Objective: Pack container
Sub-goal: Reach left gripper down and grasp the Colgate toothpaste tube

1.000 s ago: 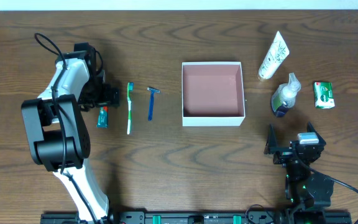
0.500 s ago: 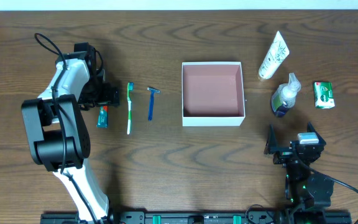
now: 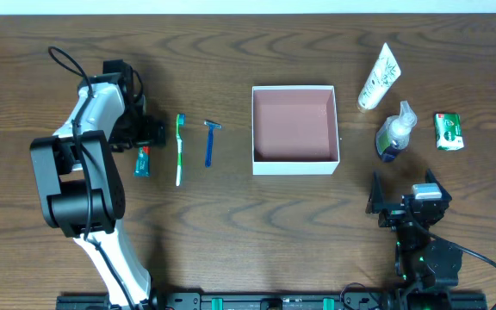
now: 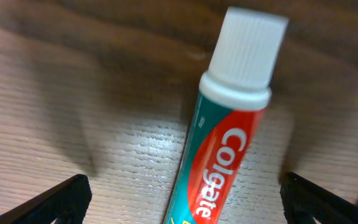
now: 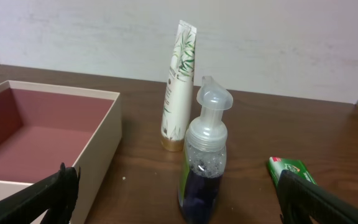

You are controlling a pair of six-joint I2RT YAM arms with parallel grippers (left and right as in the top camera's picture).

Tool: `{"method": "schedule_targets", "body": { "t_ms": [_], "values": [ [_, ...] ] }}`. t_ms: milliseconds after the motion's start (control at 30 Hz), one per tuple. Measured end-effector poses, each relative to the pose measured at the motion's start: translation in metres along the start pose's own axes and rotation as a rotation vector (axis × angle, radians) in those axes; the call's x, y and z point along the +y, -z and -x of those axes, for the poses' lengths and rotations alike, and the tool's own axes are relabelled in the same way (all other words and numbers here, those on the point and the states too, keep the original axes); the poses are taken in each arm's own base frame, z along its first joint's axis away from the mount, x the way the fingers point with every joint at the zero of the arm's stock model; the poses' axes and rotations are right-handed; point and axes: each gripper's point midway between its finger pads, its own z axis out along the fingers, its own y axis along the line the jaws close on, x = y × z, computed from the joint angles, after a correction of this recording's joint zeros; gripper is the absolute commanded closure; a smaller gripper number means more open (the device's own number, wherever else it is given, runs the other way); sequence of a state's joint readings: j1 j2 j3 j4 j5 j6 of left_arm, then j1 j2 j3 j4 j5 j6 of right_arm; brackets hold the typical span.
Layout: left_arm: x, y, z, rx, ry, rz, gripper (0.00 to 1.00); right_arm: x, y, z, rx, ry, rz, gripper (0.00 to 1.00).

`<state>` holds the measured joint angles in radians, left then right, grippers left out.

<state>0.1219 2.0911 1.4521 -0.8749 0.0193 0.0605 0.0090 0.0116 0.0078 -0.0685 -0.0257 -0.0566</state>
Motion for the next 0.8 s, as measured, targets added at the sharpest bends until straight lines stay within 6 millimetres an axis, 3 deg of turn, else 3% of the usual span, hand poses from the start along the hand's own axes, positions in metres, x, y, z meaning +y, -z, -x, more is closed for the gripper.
{"method": "schedule_targets", "body": {
  "t_ms": [300, 567, 700, 800],
  "values": [
    [-0.0014, -0.0017, -0.0027, 0.008, -0.001, -0.008, 0.0, -0.0001, 0.0, -0.0001, 0.0, 0.0, 0.0, 0.01],
    [-0.0039, -0.0024, -0.0035, 0.01, -0.014, -0.021, 0.36, 0.0, 0.0, -0.0001, 0.0, 0.0, 0.0, 0.01],
    [-0.0042, -0.0027, -0.0041, 0.012, -0.015, -0.023, 0.61, 0.0, 0.0, -0.0001, 0.0, 0.0, 0.0, 0.01],
    [-0.0041, -0.0027, -0.0043, 0.013, -0.017, -0.023, 0.71, 0.0, 0.0, -0.0001, 0.0, 0.0, 0.0, 0.01]
  ]
}}
